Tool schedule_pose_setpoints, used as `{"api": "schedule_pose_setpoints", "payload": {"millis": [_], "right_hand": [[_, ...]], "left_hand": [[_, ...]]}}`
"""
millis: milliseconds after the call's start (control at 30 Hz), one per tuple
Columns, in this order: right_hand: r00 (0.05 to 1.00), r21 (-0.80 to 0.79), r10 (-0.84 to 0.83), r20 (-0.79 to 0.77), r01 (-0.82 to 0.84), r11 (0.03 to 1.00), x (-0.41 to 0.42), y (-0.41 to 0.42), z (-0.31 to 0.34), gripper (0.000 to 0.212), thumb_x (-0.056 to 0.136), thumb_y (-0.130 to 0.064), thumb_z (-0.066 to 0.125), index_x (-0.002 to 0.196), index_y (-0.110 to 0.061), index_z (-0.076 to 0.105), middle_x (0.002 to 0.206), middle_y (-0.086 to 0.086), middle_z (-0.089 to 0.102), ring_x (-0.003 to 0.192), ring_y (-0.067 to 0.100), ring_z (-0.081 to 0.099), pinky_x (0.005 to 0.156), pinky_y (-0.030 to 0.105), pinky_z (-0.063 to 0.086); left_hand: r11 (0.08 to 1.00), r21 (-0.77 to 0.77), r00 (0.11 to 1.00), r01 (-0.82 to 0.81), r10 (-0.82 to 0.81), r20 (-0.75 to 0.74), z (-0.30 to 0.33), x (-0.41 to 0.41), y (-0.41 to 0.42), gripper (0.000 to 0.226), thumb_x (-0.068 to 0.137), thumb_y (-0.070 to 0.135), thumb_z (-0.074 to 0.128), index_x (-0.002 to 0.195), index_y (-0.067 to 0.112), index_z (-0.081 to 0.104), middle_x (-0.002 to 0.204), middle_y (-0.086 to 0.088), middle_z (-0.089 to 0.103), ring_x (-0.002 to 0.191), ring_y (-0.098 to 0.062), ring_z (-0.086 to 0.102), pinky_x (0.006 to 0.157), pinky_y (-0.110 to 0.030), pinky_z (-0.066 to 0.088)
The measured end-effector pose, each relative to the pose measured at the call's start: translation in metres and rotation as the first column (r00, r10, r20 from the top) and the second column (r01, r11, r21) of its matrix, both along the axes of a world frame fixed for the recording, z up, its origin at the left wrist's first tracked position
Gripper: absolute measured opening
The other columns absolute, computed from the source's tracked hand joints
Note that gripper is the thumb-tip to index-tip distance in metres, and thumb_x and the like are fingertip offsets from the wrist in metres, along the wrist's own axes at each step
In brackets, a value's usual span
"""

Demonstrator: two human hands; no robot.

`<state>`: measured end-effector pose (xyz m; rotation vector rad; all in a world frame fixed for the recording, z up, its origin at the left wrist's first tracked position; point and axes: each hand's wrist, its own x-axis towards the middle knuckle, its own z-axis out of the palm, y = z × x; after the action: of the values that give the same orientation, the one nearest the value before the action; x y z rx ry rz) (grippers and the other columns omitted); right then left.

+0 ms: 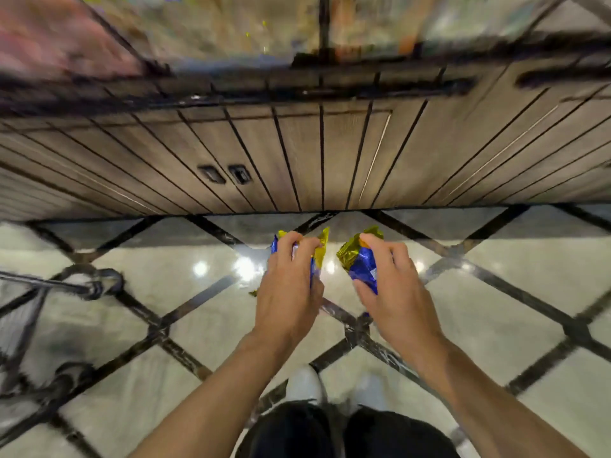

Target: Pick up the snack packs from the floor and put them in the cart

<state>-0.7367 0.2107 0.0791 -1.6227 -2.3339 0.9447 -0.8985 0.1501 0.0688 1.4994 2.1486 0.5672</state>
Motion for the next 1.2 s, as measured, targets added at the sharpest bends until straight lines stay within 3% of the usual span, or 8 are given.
{"api": "schedule_pose_setpoints", "payload": {"millis": [200,400,567,800,967,1200], "right_hand": [[0.998,0.079,-0.015,-0.067,0.02,0.997,-0.027,-0.019,0.24,0.07,0.087,-0.021,0.07,0.142,-0.035,0.031,0.126,0.004,0.041,0.111,0.026,0.049,0.085,0.043,0.053],[0.975,0.096,0.162,-0.153,-0.149,0.984,-0.068,-0.05,0.367,0.065,0.086,-0.021,0.07,0.138,-0.037,0.034,0.124,0.002,0.042,0.112,0.025,0.049,0.084,0.039,0.049],[0.924,0.176,0.332,-0.187,-0.301,0.937,-0.108,-0.093,0.42,0.061,0.088,-0.023,0.069,0.136,-0.039,0.034,0.123,-0.001,0.036,0.108,0.02,0.051,0.073,0.029,0.047],[0.842,0.248,0.508,-0.18,-0.461,0.852,-0.185,-0.188,0.447,0.061,0.089,-0.025,0.069,0.135,-0.04,0.033,0.122,-0.001,0.036,0.104,0.018,0.05,0.075,0.026,0.042],[0.804,0.215,0.576,-0.151,-0.542,0.813,-0.244,-0.271,0.445,0.065,0.087,-0.028,0.07,0.136,-0.044,0.03,0.119,-0.004,0.035,0.1,0.021,0.056,0.077,0.038,0.054],[0.728,0.221,0.677,-0.109,-0.646,0.731,-0.324,-0.335,0.444,0.066,0.085,-0.035,0.069,0.136,-0.047,0.03,0.116,-0.006,0.036,0.094,0.021,0.058,0.074,0.044,0.055]], "left_hand": [[0.991,0.07,0.992,-0.116,0.119,-0.031,0.256,-0.001,-0.031,0.055,0.083,0.011,0.066,0.129,0.026,0.041,0.133,0.0,0.038,0.107,-0.028,0.054,0.083,-0.046,0.052],[0.937,0.152,0.944,-0.314,0.326,-0.059,0.386,-0.019,-0.076,0.061,0.078,0.008,0.065,0.132,0.028,0.043,0.134,0.001,0.036,0.103,-0.026,0.054,0.084,-0.042,0.051],[0.843,0.216,0.857,-0.493,0.513,-0.049,0.432,-0.044,-0.143,0.056,0.082,0.016,0.068,0.129,0.034,0.043,0.138,0.003,0.027,0.105,-0.025,0.056,0.082,-0.043,0.055],[0.699,0.249,0.714,-0.671,0.699,-0.039,0.457,-0.094,-0.266,0.053,0.084,0.018,0.065,0.13,0.034,0.043,0.134,0.004,0.028,0.1,-0.024,0.058,0.081,-0.044,0.055],[0.614,0.274,0.638,-0.74,0.77,-0.003,0.467,-0.143,-0.355,0.053,0.083,0.015,0.064,0.132,0.03,0.048,0.135,0.003,0.031,0.1,-0.026,0.06,0.085,-0.043,0.052],[0.489,0.247,0.502,-0.837,0.865,-0.008,0.463,-0.21,-0.435,0.054,0.086,0.019,0.065,0.133,0.036,0.045,0.136,0.005,0.032,0.096,-0.025,0.061,0.081,-0.044,0.054]]}}
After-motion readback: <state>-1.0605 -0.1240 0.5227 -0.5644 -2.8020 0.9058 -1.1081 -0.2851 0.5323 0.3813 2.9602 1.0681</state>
